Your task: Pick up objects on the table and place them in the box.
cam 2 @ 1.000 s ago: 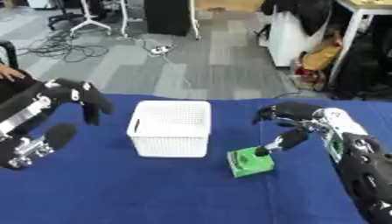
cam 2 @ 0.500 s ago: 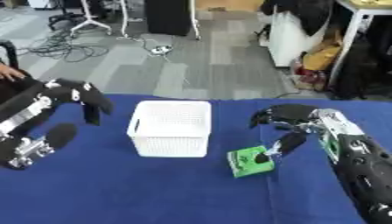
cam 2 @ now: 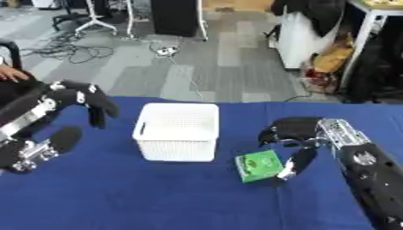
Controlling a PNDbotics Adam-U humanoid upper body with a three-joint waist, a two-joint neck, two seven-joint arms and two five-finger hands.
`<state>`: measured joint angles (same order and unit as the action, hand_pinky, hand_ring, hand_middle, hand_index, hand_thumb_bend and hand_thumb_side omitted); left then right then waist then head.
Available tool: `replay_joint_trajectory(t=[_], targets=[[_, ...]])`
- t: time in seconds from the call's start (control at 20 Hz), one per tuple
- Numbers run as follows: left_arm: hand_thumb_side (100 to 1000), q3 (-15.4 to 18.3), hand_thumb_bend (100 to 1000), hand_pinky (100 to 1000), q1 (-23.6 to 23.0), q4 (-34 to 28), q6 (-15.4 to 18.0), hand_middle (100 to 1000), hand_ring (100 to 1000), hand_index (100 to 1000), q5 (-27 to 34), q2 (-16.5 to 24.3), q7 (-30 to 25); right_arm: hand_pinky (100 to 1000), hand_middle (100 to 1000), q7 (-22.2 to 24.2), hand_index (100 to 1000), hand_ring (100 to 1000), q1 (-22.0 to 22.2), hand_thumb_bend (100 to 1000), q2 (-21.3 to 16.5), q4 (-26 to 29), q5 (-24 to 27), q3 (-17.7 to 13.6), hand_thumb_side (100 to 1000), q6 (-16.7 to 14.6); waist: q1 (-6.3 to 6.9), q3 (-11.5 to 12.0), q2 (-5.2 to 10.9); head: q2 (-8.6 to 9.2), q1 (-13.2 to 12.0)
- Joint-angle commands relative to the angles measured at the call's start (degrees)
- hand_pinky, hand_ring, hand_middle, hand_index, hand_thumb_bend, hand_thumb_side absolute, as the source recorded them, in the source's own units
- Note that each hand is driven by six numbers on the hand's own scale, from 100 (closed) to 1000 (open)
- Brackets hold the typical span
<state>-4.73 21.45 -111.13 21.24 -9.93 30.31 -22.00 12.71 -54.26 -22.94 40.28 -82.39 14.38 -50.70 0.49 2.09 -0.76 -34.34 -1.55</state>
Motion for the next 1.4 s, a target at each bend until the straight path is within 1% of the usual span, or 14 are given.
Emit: replay_joint_trajectory(t=[0.05,0.3,0.55,0.85,1.0,1.15,1.4], targets=[[1000,0.24,124,363,0.68,-0.47,-0.03,579,469,773,-0.32,1.83,-0.17,892,851,-1.98,882,778,-0.65,806,-0.57,-1.01,-3.02,0.47,1000,-1.27,-0.05,0.04,0.65,0.6,-0.61],[1000,0.25,124,363,0.61,-0.46,-0.01,579,469,772,-0.28,1.87,-0.19,886,846,-7.33,876,773,-0.45,789,-0.52,-2.84,-8.16,-0.22,1000,-1.27,-0.01,-0.02,0.63,0.69,-0.66],[1000,0.28,123,364,0.6,-0.45,0.02,579,469,772,-0.25,1.84,-0.2,877,841,-12.93,870,766,-0.26,774,-0.19,-4.02,-13.33,-2.07,1000,-1.27,0.06,-0.01,0.6,0.69,-0.65],[1000,0.28,123,364,0.63,-0.46,0.02,578,469,772,-0.24,1.75,-0.21,872,837,-18.45,865,763,-0.55,769,0.39,-5.41,-18.6,-4.51,1000,-1.27,0.11,0.05,0.59,0.66,-0.77],[1000,0.29,123,364,0.63,-0.45,0.03,578,469,772,-0.24,1.73,-0.22,870,835,-20.77,864,763,-0.6,767,0.48,-5.24,-20.07,-5.43,1000,-1.27,0.12,0.05,0.58,0.62,-0.92],[1000,0.29,123,365,0.61,-0.45,0.04,578,469,772,-0.23,1.73,-0.22,868,833,-22.58,864,763,-0.7,768,0.46,-4.74,-20.51,-6.23,1000,-1.27,0.13,0.04,0.59,0.56,-1.03],[1000,0.29,123,365,0.59,-0.47,0.05,578,469,772,-0.21,1.74,-0.23,866,832,-23.67,864,763,-0.91,768,0.41,-3.8,-19.73,-7.11,1000,-1.27,0.14,0.03,0.61,0.56,-1.26]])
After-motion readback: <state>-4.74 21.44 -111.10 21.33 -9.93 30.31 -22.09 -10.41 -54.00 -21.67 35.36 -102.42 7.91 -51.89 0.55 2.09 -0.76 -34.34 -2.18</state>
